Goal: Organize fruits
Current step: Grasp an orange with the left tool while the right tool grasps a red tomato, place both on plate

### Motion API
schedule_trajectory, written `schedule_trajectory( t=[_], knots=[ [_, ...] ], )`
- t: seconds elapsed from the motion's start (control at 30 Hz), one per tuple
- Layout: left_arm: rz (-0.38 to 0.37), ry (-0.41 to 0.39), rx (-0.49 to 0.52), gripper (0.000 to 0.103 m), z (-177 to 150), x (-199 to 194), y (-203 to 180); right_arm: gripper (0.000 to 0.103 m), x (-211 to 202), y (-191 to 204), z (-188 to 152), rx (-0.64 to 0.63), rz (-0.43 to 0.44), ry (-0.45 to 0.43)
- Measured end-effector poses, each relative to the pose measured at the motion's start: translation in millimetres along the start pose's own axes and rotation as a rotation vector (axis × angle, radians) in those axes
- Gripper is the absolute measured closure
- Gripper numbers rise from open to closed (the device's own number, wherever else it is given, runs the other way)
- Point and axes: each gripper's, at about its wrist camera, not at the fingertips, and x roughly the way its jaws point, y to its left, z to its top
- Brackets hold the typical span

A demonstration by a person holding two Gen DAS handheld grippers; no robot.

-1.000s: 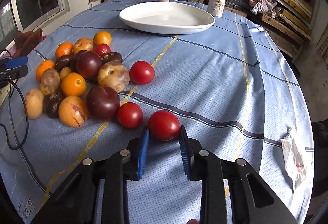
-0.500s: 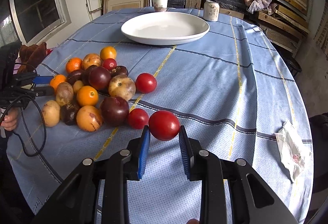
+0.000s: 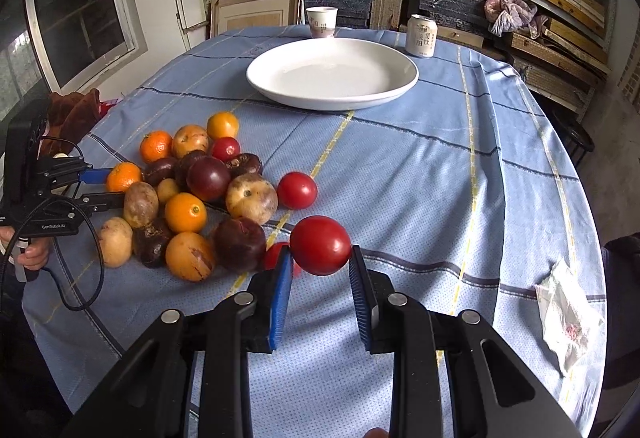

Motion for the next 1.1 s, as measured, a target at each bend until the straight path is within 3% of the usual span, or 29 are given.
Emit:
schedule_trajectory(
  t=[0.17,0.3,0.43,0.6,0.8,0.97,1.0,1.03,1.07,1.1],
  knots=[
    [-0.037,-0.088,-0.004,0.057,34,-45,1,0.074,2,-6,31,0.003,0.044,-0.029],
    [-0.059,-0.136,-0.017,0.057,101,-49,8,0.074,25,-17,79,0.037,0.079,-0.078],
    [-0.027,-0.098,-0.036,0.057,166,2,13,0.074,63,-27,123,0.071,0.064,-0.103],
    [0.01,-0.004,-0.038,0.057,212,84,17,0.074,109,-39,156,0.099,0.06,-0.086],
    [0.023,0.084,-0.06,0.057,226,139,32,0.074,147,-44,171,0.11,0.068,-0.037],
    [0.034,0.138,-0.062,0.057,228,158,33,0.073,165,-40,174,0.104,0.071,-0.01],
    [0.03,0.153,-0.058,0.056,227,161,32,0.06,166,-39,175,0.099,0.071,-0.01],
    [0.029,0.167,-0.057,0.056,228,163,31,0.035,166,-36,175,0.094,0.063,-0.013],
    [0.039,0.176,-0.058,0.049,227,163,30,0.028,162,-35,175,0.093,0.049,-0.025],
    [0.067,0.164,-0.055,0.034,227,158,28,0.027,157,-33,174,0.089,0.038,-0.038]
  ],
)
